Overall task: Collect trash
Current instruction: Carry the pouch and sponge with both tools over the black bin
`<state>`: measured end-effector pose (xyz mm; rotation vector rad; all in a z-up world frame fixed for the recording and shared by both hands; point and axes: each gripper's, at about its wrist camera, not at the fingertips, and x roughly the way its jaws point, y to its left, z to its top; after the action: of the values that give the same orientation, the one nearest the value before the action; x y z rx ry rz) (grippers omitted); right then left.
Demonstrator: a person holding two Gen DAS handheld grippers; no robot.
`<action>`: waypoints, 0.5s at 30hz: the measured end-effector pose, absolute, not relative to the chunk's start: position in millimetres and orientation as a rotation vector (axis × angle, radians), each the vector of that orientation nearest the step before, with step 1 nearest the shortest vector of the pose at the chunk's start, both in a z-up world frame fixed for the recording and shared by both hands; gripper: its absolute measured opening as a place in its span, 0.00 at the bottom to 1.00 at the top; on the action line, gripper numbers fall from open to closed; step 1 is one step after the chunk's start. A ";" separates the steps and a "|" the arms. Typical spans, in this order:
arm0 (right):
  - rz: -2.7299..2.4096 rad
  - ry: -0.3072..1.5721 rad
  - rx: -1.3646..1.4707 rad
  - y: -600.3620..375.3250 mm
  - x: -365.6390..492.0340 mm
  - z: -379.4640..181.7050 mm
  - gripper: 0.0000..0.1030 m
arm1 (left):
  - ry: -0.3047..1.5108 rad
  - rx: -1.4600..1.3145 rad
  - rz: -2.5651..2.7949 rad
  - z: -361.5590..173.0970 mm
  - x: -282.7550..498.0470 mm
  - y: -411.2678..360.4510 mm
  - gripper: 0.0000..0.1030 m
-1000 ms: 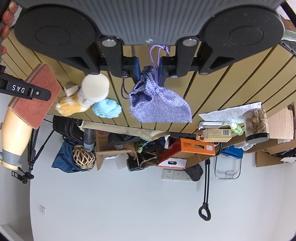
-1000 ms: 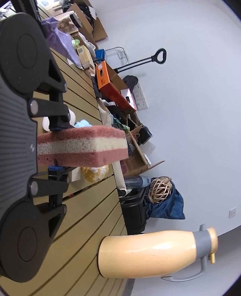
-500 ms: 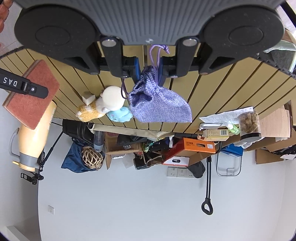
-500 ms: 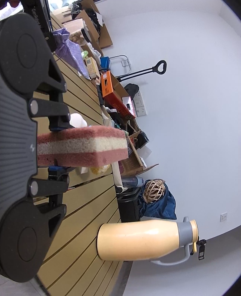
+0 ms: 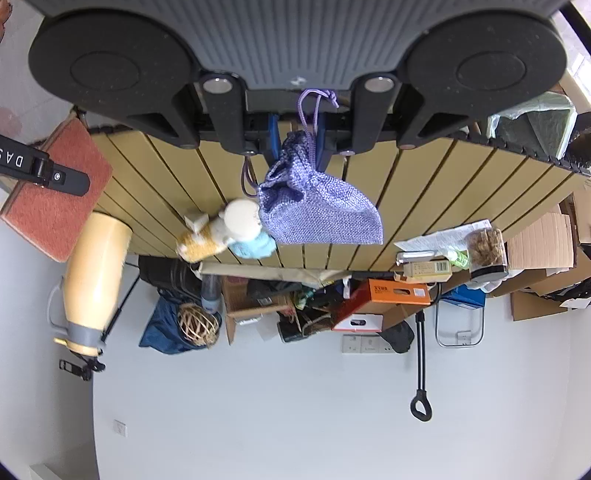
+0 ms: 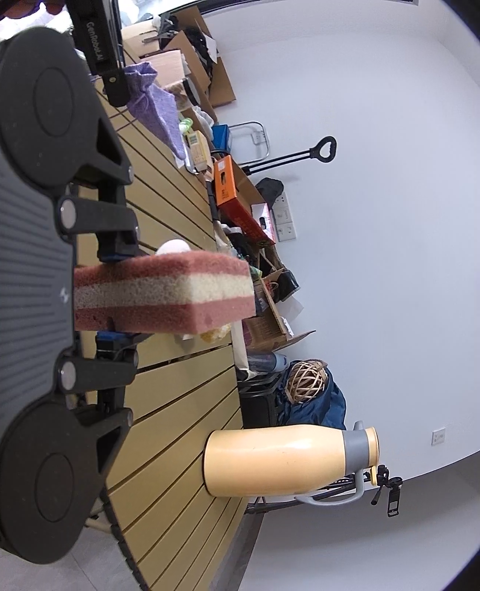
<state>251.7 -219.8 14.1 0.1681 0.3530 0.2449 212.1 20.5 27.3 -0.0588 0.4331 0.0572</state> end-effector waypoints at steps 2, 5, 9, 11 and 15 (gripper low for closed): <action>0.245 0.363 0.162 -222.2 243.9 11.2 0.30 | 0.446 -0.050 0.051 24.1 207.3 18.3 0.18; 0.249 0.384 0.157 -225.8 234.5 4.9 0.30 | 0.470 -0.034 0.038 18.1 199.4 14.1 0.18; 0.258 0.427 0.150 -228.1 223.5 -8.6 0.30 | 0.506 -0.003 0.018 5.3 188.3 7.1 0.18; 0.259 0.453 0.150 -230.1 217.8 -17.0 0.30 | 0.526 0.005 0.012 -1.2 185.6 5.3 0.18; 0.263 0.507 0.154 -233.4 211.3 -32.8 0.30 | 0.560 0.022 0.000 -14.4 178.5 2.5 0.18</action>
<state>211.3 -233.4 -32.8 0.1542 0.5073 0.2630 178.5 2.5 -14.4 0.0222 0.5600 -0.0004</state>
